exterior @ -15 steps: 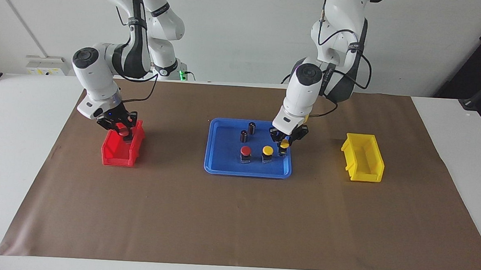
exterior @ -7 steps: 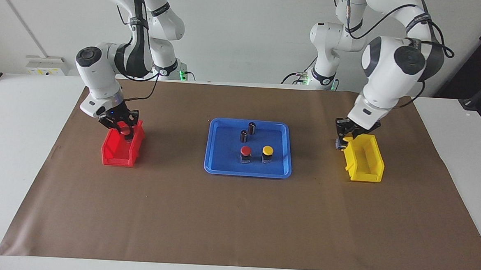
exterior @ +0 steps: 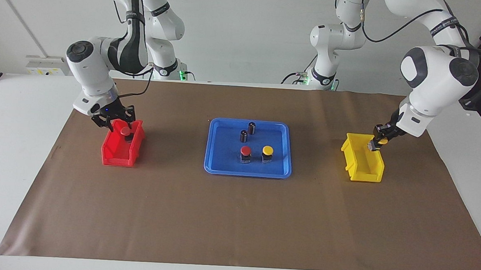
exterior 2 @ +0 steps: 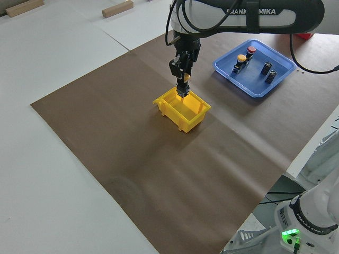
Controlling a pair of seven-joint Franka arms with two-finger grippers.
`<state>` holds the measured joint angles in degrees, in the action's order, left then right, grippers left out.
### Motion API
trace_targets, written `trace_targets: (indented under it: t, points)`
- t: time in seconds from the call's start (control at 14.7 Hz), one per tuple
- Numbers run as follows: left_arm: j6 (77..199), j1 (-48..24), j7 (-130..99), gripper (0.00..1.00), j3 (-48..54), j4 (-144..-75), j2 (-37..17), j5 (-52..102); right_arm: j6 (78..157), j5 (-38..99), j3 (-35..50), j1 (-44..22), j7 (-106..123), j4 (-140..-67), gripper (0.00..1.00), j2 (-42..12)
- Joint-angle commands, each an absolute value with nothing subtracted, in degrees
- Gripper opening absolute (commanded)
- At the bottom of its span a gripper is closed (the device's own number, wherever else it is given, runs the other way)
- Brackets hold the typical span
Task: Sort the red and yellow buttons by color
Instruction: 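Drop the yellow button in the yellow bin while the right gripper reaches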
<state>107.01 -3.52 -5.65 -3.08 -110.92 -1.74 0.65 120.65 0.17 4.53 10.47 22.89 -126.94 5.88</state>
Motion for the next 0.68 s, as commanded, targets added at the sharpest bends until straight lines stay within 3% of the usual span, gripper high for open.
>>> trace_targets:
  t: [0.0, 0.2, 0.34, 0.54, 0.61]
  points:
    - [114.7, -3.4, -5.9, 0.02, -2.5, -120.6, 3.0, 0.1, 111.2, 1.2, 5.3, 3.4, 14.8, -111.2, 0.74, -0.9]
    - [122.6, -3.3, -5.8, 0.02, -2.5, -126.4, 2.7, 0.1, 113.0, 1.1, 5.3, -12.8, -10.5, -103.5, 0.75, -5.9]
    - [125.9, -3.2, -5.7, 0.02, -2.5, -127.8, 1.8, 0.1, 112.4, 0.1, 5.2, -21.7, -22.9, -94.4, 0.75, -13.6]
    - [129.2, -2.5, -5.5, 0.09, -2.5, -129.7, 0.2, 0.1, 112.1, -4.2, 5.3, -28.1, -33.2, -85.9, 0.75, -21.9]
    - [131.1, -2.5, -5.5, 0.19, -2.5, -130.7, 0.0, 0.1, 112.9, -4.3, 5.3, -28.4, -34.4, -86.0, 0.75, -22.6]
